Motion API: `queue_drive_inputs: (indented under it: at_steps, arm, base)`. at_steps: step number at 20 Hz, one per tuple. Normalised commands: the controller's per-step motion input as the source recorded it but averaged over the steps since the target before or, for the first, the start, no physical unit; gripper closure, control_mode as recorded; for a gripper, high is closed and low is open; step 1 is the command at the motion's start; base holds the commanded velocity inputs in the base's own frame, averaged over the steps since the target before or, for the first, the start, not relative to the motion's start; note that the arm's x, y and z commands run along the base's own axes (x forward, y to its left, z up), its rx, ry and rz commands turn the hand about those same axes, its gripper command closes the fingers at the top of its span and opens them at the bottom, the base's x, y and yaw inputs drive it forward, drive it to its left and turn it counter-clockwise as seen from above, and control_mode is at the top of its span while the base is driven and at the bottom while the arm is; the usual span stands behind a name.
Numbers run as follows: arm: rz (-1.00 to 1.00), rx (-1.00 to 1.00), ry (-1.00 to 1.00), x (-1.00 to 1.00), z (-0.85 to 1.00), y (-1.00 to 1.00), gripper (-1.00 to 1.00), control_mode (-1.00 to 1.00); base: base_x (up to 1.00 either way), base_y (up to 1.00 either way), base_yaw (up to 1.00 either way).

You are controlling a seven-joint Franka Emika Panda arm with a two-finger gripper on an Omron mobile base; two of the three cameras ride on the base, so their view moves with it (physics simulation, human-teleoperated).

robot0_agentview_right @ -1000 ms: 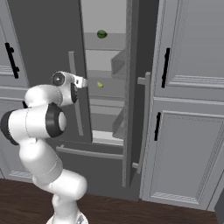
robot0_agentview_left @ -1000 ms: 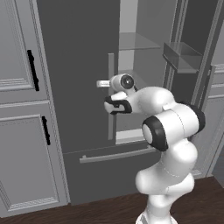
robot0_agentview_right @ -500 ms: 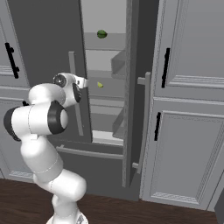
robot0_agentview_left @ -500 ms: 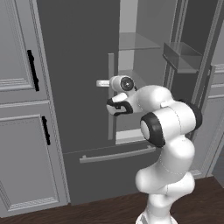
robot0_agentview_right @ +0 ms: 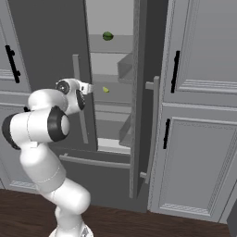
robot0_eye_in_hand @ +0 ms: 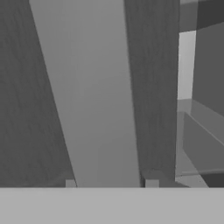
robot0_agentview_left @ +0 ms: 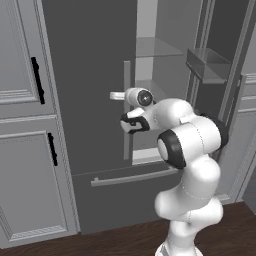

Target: Grab a lemon wedge from the fridge and one ice cube from the ice bowl, and put them in the glass of lemonade.

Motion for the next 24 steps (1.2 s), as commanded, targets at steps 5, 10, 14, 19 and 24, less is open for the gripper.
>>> queue_drive_inputs:
  at_steps: [5, 10, 14, 19, 24]
  arm:
    - [0.03, 0.0, 0.0, -0.4, 0.25, 0.04, 1.0, -1.0]
    - [0.01, 0.02, 0.01, -0.79, 0.76, 0.15, 1.0, -1.0]
    - [0.0, 0.0, 0.0, -0.99, 0.99, 0.36, 1.0, -1.0]
    - [0.0, 0.0, 0.01, -1.0, 1.0, 0.56, 1.0, -1.0]
    - [0.0, -0.07, 0.0, -1.0, 0.84, 0.72, -1.0, -1.0]
  base:
    - [0.0, 0.0, 0.0]
    - [0.0, 0.0, 0.0]
    - [0.0, 0.0, 0.0]
    - [0.0, 0.0, 0.0]
    - [0.0, 0.0, 0.0]
